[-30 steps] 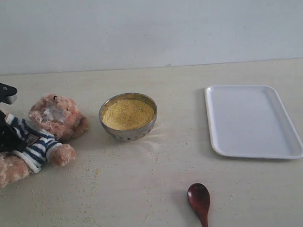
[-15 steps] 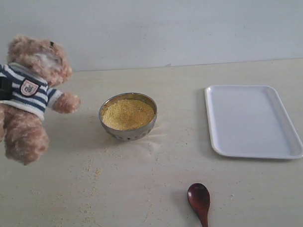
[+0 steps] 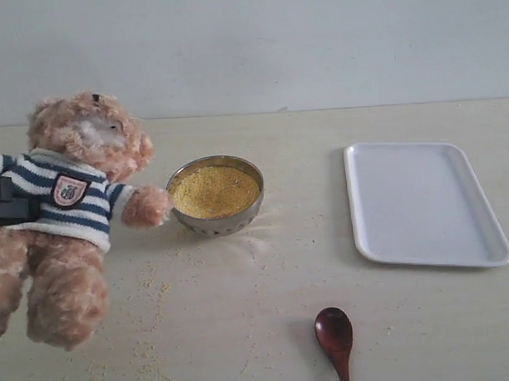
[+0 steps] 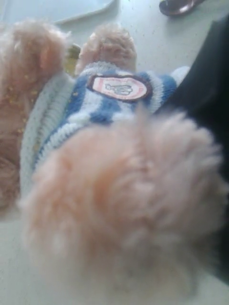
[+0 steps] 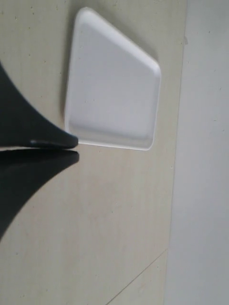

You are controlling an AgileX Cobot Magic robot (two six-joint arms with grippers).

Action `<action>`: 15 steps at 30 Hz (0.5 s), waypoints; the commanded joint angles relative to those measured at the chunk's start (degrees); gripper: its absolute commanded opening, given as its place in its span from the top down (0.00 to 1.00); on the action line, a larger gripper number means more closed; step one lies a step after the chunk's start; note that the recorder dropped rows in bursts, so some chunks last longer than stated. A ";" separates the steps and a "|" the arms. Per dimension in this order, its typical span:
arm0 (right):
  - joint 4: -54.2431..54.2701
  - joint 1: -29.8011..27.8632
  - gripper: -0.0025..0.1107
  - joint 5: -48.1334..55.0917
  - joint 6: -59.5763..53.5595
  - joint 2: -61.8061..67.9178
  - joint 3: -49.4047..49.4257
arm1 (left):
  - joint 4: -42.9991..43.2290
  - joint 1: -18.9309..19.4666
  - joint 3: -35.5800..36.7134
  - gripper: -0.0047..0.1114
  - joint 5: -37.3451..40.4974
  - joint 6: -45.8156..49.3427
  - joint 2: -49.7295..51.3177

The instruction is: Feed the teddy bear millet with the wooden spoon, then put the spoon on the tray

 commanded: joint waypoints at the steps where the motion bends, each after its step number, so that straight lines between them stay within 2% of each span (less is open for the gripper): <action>1: -0.06 -0.15 0.97 -0.31 -0.31 -0.23 -0.06 | -28.60 1.37 5.06 0.92 2.10 17.04 -0.39; 3: -0.06 -0.15 0.97 -0.31 -0.31 -0.23 -0.06 | -34.46 3.71 5.93 0.92 7.51 21.80 0.15; 4: -0.06 -0.15 0.97 -0.31 -0.31 -0.23 -0.06 | -34.60 6.84 6.03 0.92 10.35 21.21 1.15; 6: -0.06 -0.15 0.97 -0.31 -0.31 -0.23 -0.06 | -32.87 10.28 6.03 0.92 12.95 21.15 2.74; 8: -0.06 -0.15 0.97 -0.31 -0.31 -0.23 -0.06 | -26.99 14.17 6.03 0.92 13.38 22.61 5.65; 9: -0.06 -0.15 0.97 -0.31 -0.31 -0.23 -0.06 | -25.25 15.91 6.03 0.92 13.54 26.19 7.93; 15: -0.06 -0.15 0.97 -0.31 -0.31 -0.23 -0.06 | -30.03 16.76 6.03 0.92 20.94 33.40 15.03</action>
